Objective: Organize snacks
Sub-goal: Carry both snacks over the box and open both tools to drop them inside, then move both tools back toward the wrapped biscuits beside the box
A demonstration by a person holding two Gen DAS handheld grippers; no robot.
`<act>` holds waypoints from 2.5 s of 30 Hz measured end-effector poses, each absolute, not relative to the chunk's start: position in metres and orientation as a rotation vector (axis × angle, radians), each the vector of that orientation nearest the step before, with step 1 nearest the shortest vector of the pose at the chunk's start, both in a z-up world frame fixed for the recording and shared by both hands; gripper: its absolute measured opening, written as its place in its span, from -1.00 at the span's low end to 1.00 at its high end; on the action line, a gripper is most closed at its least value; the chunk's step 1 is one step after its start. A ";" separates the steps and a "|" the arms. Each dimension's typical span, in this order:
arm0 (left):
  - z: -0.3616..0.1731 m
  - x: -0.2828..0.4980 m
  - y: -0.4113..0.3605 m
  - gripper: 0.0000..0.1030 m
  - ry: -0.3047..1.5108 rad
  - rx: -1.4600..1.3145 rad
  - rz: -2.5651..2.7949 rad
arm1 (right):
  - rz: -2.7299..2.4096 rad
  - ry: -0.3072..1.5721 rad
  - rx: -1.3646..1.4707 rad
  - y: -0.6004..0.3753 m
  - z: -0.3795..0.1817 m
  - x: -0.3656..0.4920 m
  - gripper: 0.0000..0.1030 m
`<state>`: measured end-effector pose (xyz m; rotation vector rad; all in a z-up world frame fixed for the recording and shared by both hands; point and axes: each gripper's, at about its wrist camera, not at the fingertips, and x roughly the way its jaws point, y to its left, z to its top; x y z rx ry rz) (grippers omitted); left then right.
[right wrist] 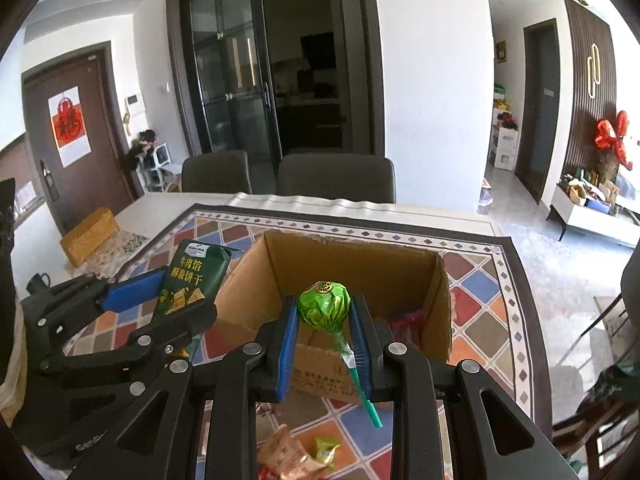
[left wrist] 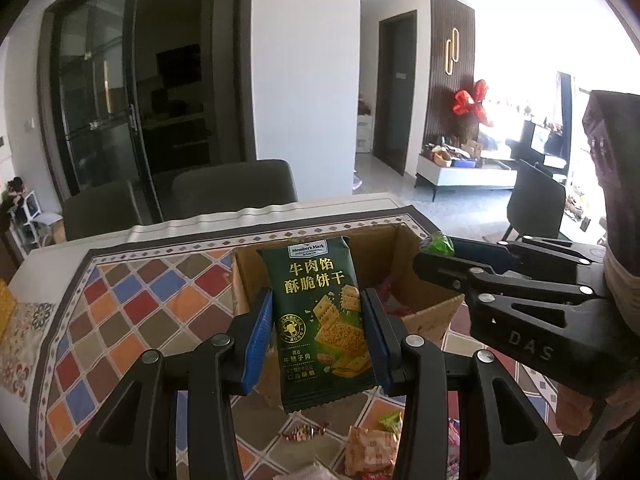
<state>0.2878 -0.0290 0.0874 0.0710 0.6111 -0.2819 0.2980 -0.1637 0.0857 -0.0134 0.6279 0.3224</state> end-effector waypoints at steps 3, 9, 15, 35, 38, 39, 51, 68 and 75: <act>0.086 0.305 -0.029 -0.16 0.640 0.067 -0.306 | 0.316 0.650 -0.023 -0.164 0.085 0.314 -0.48; 0.082 0.336 -0.031 -0.16 0.682 0.067 -0.294 | 0.309 0.709 -0.032 -0.167 0.081 0.345 -0.48; 0.081 0.337 -0.031 0.15 0.681 0.069 -0.263 | 0.263 0.722 -0.021 -0.175 0.077 0.355 -0.01; 0.084 0.247 -0.013 0.22 0.621 0.078 -0.243 | 0.315 0.622 -0.039 -0.162 0.081 0.271 -0.01; 0.083 0.236 -0.009 0.23 0.623 0.081 -0.238 | 0.333 0.611 -0.044 -0.157 0.080 0.258 -0.01; 0.081 0.232 -0.008 0.23 0.627 0.082 -0.239 | 0.336 0.613 -0.044 -0.156 0.079 0.256 -0.01; 0.047 0.201 0.000 0.24 0.698 0.073 -0.235 | 0.382 0.691 -0.063 -0.144 0.048 0.233 0.07; -0.019 0.187 0.006 0.25 0.870 0.084 -0.246 | 0.412 0.868 -0.123 -0.135 -0.012 0.223 0.21; -0.045 0.194 0.004 0.25 0.948 0.100 -0.277 | 0.417 0.942 -0.158 -0.132 -0.036 0.228 0.26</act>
